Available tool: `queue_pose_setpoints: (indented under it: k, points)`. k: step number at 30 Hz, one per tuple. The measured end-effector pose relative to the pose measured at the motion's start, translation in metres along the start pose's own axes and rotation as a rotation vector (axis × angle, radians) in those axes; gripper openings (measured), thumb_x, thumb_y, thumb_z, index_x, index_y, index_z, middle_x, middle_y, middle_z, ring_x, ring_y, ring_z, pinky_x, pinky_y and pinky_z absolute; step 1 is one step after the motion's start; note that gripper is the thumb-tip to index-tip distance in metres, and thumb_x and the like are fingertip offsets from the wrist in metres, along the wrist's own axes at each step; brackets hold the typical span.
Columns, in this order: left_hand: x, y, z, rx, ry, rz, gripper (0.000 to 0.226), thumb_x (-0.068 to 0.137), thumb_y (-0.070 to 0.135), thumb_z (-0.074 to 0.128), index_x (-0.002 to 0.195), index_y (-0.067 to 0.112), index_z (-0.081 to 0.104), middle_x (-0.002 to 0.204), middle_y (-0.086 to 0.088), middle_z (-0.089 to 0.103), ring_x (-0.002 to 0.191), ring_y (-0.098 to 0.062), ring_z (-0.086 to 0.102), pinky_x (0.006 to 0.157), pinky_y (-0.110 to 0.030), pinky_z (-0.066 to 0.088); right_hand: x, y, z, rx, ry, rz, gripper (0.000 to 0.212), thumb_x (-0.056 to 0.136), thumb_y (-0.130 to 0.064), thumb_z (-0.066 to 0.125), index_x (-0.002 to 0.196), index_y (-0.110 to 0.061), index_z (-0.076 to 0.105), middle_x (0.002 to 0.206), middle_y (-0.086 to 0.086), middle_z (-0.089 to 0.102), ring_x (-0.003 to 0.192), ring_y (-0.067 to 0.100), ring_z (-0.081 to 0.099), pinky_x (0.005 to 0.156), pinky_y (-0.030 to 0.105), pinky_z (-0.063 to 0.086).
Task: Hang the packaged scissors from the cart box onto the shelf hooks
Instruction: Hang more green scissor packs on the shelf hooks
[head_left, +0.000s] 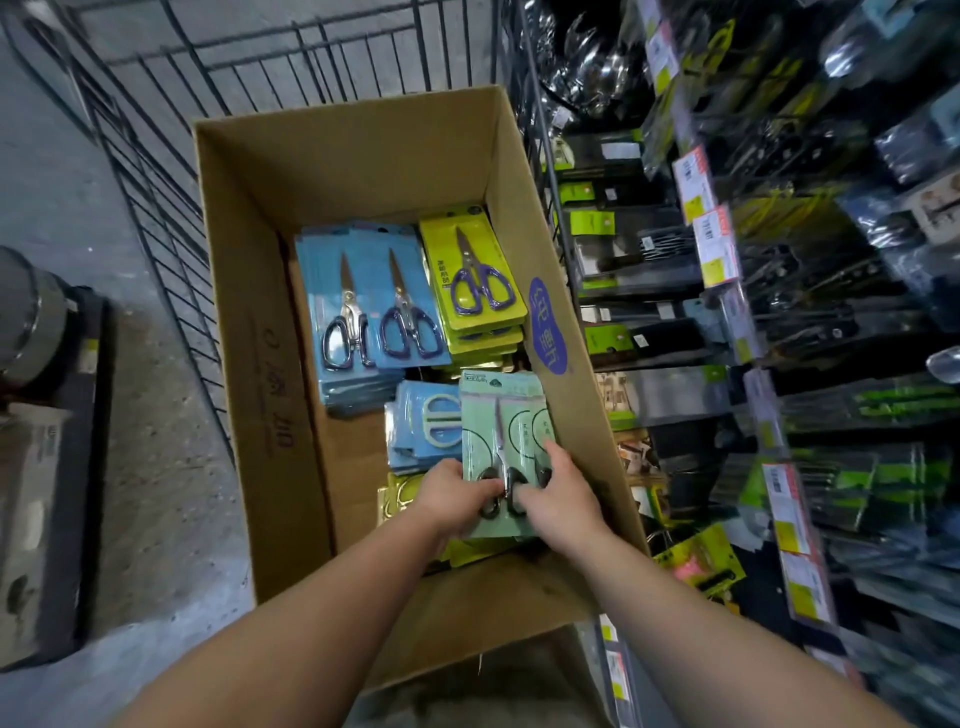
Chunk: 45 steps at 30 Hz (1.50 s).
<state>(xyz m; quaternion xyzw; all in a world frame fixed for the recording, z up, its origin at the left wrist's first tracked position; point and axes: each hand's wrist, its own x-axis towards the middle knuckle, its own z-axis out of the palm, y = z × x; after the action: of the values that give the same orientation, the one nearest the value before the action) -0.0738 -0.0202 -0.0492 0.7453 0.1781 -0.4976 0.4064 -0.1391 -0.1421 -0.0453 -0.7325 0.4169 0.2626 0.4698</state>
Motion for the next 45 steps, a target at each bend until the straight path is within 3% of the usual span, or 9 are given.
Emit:
queue_pose_setpoints:
  k: [8, 12, 18, 21, 24, 28, 32, 36, 45]
  points:
    - [-0.001, -0.009, -0.005, -0.082, 0.013, -0.028, 0.013, 0.085, 0.009, 0.072, 0.085, 0.013, 0.059, 0.072, -0.006, 0.063, 0.058, -0.018, 0.057, 0.046, -0.019, 0.044, 0.008, -0.001, 0.004, 0.140, -0.047, 0.115, 0.071, 0.091, -0.015, 0.057, 0.153, -0.025, 0.025, 0.126, 0.000, 0.061, 0.109, 0.021, 0.059, 0.094, 0.035, 0.049]
    - [-0.002, -0.013, -0.008, -0.082, -0.005, -0.035, 0.019, 0.084, 0.008, 0.070, 0.099, 0.011, 0.059, 0.085, -0.009, 0.069, 0.069, -0.022, 0.063, 0.061, -0.031, 0.054, 0.009, 0.008, 0.010, 0.229, -0.041, 0.180, 0.036, 0.084, -0.012, 0.055, 0.118, -0.022, 0.061, 0.103, -0.002, 0.070, 0.091, 0.023, 0.066, 0.084, 0.042, 0.058]
    - [-0.006, -0.024, -0.014, -0.111, -0.042, -0.024, 0.016, 0.085, 0.012, 0.074, 0.099, 0.015, 0.065, 0.099, -0.014, 0.074, 0.081, -0.024, 0.069, 0.073, -0.036, 0.058, 0.006, 0.007, 0.009, 0.224, 0.037, 0.185, 0.003, 0.084, -0.014, 0.064, 0.087, -0.014, 0.065, 0.088, 0.009, 0.067, 0.085, 0.026, 0.064, 0.083, 0.040, 0.055]
    - [-0.011, -0.030, -0.019, -0.152, -0.069, -0.044, 0.028, 0.084, 0.024, 0.078, 0.106, 0.014, 0.065, 0.094, -0.006, 0.076, 0.070, -0.016, 0.071, 0.054, -0.024, 0.053, 0.003, 0.006, 0.009, 0.267, -0.011, 0.192, 0.010, 0.087, -0.020, 0.062, 0.090, -0.012, 0.057, 0.090, 0.011, 0.060, 0.081, 0.024, 0.056, 0.076, 0.036, 0.048]
    - [-0.014, -0.031, -0.023, -0.205, -0.077, -0.044, 0.031, 0.084, 0.022, 0.077, 0.112, 0.015, 0.065, 0.097, -0.007, 0.077, 0.084, -0.025, 0.074, 0.072, -0.038, 0.061, -0.002, 0.000, 0.008, 0.484, -0.177, 0.212, 0.013, 0.095, -0.018, 0.056, 0.093, -0.008, 0.063, 0.091, 0.009, 0.074, 0.083, 0.026, 0.071, 0.079, 0.039, 0.058]
    - [-0.024, -0.020, -0.034, -0.204, -0.059, 0.024, 0.033, 0.082, 0.024, 0.079, 0.110, 0.018, 0.063, 0.097, -0.007, 0.077, 0.087, -0.027, 0.075, 0.081, -0.047, 0.060, -0.004, -0.011, 0.004, 0.557, -0.154, 0.172, 0.021, 0.101, -0.028, 0.049, 0.110, -0.017, 0.064, 0.101, 0.007, 0.074, 0.089, 0.027, 0.072, 0.077, 0.044, 0.061]
    - [-0.035, -0.006, -0.041, -0.252, -0.037, 0.111, 0.036, 0.081, 0.015, 0.079, 0.113, 0.014, 0.064, 0.103, -0.009, 0.076, 0.098, -0.032, 0.072, 0.090, -0.055, 0.055, -0.014, -0.028, -0.008, 0.477, -0.078, 0.071, 0.036, 0.098, -0.035, 0.045, 0.127, -0.018, 0.056, 0.127, 0.008, 0.063, 0.111, 0.031, 0.063, 0.097, 0.053, 0.051]
    - [-0.052, 0.008, -0.048, -0.285, 0.045, 0.184, 0.033, 0.081, 0.008, 0.077, 0.111, 0.013, 0.065, 0.099, -0.009, 0.076, 0.097, -0.030, 0.072, 0.089, -0.054, 0.056, -0.036, -0.045, -0.041, 0.389, -0.016, -0.023, 0.047, 0.103, -0.029, 0.039, 0.147, -0.013, 0.039, 0.150, 0.005, 0.042, 0.136, 0.029, 0.042, 0.113, 0.047, 0.035]
    - [-0.101, 0.037, -0.022, -0.276, 0.149, 0.336, 0.022, 0.087, 0.006, 0.072, 0.107, 0.010, 0.065, 0.098, -0.011, 0.075, 0.094, -0.030, 0.071, 0.082, -0.046, 0.060, -0.038, -0.026, -0.083, 0.569, -0.034, -0.156, 0.049, 0.087, -0.040, 0.042, 0.132, -0.022, 0.049, 0.134, 0.005, 0.056, 0.120, 0.030, 0.055, 0.105, 0.061, 0.040]
